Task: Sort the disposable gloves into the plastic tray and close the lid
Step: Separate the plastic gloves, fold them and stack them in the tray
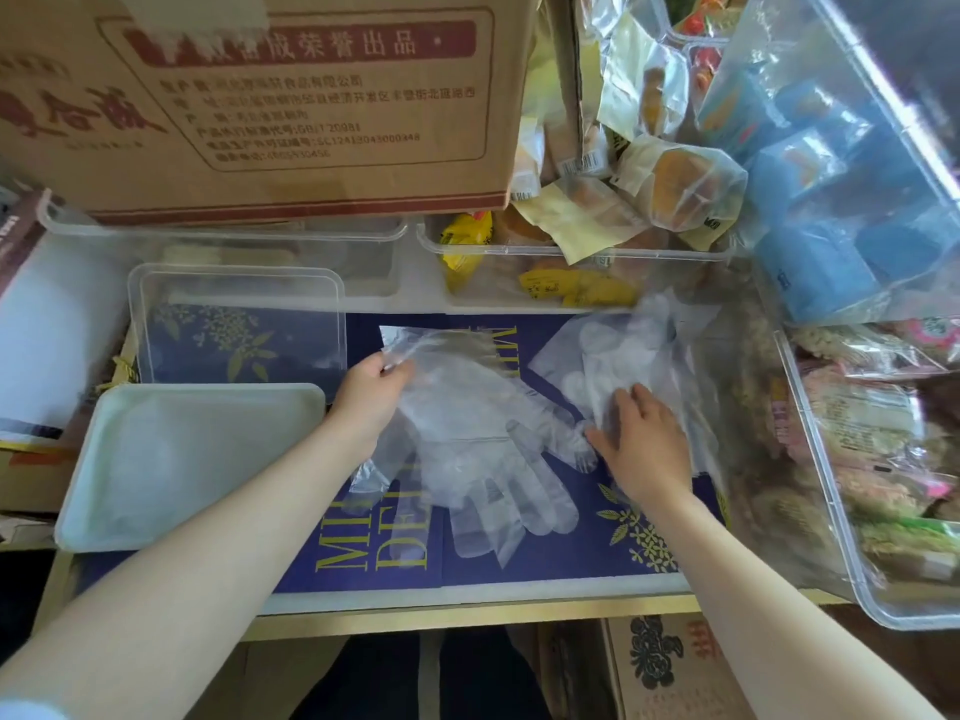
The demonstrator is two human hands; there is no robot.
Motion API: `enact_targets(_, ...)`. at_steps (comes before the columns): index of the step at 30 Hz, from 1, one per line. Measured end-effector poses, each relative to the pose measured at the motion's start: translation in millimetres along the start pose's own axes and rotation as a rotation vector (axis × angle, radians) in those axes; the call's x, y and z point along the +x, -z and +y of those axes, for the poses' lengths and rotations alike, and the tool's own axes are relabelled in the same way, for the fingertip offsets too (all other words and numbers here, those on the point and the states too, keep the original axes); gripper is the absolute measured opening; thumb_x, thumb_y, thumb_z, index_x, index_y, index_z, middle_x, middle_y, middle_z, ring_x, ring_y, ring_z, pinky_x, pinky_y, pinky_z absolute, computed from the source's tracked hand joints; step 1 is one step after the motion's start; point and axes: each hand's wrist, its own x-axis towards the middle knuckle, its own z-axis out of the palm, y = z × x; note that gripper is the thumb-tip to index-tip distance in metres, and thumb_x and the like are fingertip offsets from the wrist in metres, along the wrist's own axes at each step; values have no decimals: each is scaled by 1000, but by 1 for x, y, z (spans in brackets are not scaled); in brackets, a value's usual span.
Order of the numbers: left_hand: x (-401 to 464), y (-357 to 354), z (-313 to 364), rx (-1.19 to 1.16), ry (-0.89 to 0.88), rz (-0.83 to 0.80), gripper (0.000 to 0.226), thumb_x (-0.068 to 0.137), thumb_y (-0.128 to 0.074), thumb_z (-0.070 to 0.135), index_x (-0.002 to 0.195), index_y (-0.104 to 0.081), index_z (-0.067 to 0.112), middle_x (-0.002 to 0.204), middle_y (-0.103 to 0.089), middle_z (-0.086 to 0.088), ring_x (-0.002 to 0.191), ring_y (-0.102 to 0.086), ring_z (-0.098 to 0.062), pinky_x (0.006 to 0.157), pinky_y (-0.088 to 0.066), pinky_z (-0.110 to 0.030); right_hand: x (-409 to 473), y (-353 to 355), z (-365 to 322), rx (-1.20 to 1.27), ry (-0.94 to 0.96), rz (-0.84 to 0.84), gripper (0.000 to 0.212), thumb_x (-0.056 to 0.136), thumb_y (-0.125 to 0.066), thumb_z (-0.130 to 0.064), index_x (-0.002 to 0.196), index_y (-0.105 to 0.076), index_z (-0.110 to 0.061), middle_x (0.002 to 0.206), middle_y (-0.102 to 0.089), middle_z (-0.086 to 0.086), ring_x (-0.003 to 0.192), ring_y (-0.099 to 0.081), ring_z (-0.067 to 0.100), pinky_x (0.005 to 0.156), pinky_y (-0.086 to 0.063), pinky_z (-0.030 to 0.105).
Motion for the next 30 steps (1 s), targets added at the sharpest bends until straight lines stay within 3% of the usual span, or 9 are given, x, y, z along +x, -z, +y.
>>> enact_targets(2, 0, -1, 2, 22, -23, 8, 28, 95, -51, 27, 119, -60, 15, 105, -64, 1, 101, -57, -21, 75, -42, -29, -6, 0, -2, 8, 62, 112, 37, 96, -45, -36, 123, -54, -12, 137, -47, 9, 119, -44, 30, 90, -42, 37)
enact_targets(5, -3, -1, 8, 56, -109, 17, 16, 96, -51, 25, 102, -65, 20, 92, -63, 10, 94, -56, -15, 72, -40, -24, -10, 4, -6, 131, 76, 153, 27, 97, -42, -21, 91, -65, -6, 106, -60, 7, 87, -52, 25, 64, -39, 31)
enact_targets(10, -20, 9, 30, -46, -292, -30, 22, 95, -50, 15, 85, -65, 27, 87, -69, 10, 89, -63, -11, 79, -47, -22, -14, 40, -19, 877, -185, 114, 25, 92, -53, -19, 83, -65, 1, 84, -63, 19, 72, -52, 35, 66, -36, 31)
enact_targets(14, -39, 26, 61, -436, -259, -311, 27, 91, -47, 11, 76, -68, 18, 65, -69, 6, 59, -66, -7, 59, -54, -21, -29, 87, -23, 1595, -31, -235, 29, 96, -45, -16, 74, -63, -12, 77, -64, 13, 69, -59, 24, 66, -47, 32)
enact_targets(16, -41, 32, 67, -437, -241, -369, 27, 88, -48, 13, 71, -70, 17, 62, -69, 5, 54, -65, -6, 54, -52, -19, -35, 102, -22, 1717, 54, -321, 28, 99, -39, -19, 83, -61, -9, 70, -64, 7, 59, -60, 17, 54, -49, 26)
enact_targets(19, -36, 36, 65, -310, -248, -193, 23, 95, -47, 6, 81, -62, 16, 67, -71, 2, 57, -67, -10, 57, -55, -22, -31, 104, -22, 1425, 3, -212, 28, 98, -43, -27, 85, -60, -9, 67, -57, 6, 55, -52, 15, 51, -42, 24)
enact_targets(22, -30, 38, 58, -137, -311, -61, 22, 93, -54, 15, 79, -66, 26, 68, -72, 11, 74, -69, -18, 75, -54, -32, -27, 98, -23, 987, -84, -5, 34, 97, -47, -29, 72, -54, -7, 58, -47, 5, 52, -41, 16, 46, -32, 24)
enact_targets(25, -34, 36, 60, -108, -334, -55, 21, 95, -52, 14, 82, -61, 27, 69, -71, 12, 70, -69, -11, 70, -54, -23, -29, 102, -25, 879, -15, 83, 27, 93, -52, -18, 66, -54, -15, 55, -47, -6, 50, -40, 8, 50, -32, 23)
enact_targets(30, -40, 34, 77, -9, -447, -44, 21, 93, -53, 20, 81, -65, 32, 84, -68, 11, 90, -64, -19, 79, -47, -27, -45, 144, -38, 663, 452, -194, 24, 88, -60, -5, 77, -66, -25, 77, -62, -5, 72, -56, 10, 73, -44, 24)
